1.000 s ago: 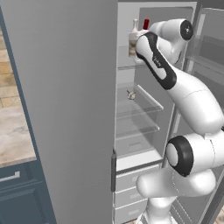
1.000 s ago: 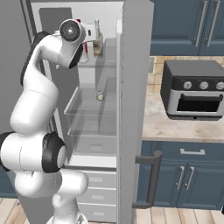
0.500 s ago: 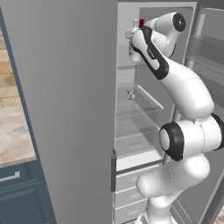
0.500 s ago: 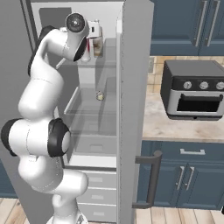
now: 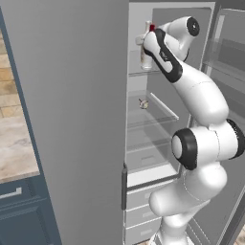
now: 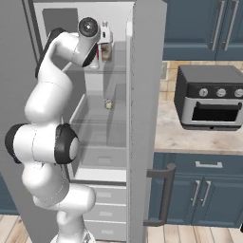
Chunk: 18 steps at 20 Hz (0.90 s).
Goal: Place the liquors on the top shelf of the fridge to keep them out of children's reach, and place the garlic on lower shelves for easy access.
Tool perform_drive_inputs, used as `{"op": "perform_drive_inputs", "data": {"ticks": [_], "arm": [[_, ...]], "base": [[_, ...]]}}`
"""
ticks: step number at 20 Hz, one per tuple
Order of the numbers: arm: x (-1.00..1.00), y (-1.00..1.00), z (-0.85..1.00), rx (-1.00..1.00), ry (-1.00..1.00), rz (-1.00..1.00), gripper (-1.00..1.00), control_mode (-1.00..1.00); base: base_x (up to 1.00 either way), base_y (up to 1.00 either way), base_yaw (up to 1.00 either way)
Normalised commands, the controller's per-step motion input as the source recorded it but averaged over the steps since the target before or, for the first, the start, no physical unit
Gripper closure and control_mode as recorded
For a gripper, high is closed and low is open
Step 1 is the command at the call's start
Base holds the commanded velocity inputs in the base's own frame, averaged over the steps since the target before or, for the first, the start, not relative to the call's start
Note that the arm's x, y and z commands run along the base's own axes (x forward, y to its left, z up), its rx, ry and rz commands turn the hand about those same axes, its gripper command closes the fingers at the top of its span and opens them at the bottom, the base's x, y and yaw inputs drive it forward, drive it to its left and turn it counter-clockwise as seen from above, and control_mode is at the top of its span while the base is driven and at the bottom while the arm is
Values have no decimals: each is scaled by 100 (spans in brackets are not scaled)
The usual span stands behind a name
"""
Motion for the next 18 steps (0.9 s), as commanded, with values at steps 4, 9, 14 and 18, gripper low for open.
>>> {"op": "perform_drive_inputs", "data": {"ticks": [4, 9, 14, 18], "arm": [[31, 0, -17, 0, 0, 4, 100, -100], [33, 0, -14, 0, 0, 4, 100, -100], [32, 0, -19, 0, 0, 5, 100, -100], [31, 0, -22, 0, 0, 5, 100, -100]], "base": [[0, 0, 0], [0, 0, 0], [0, 0, 0], [0, 0, 0]]}}
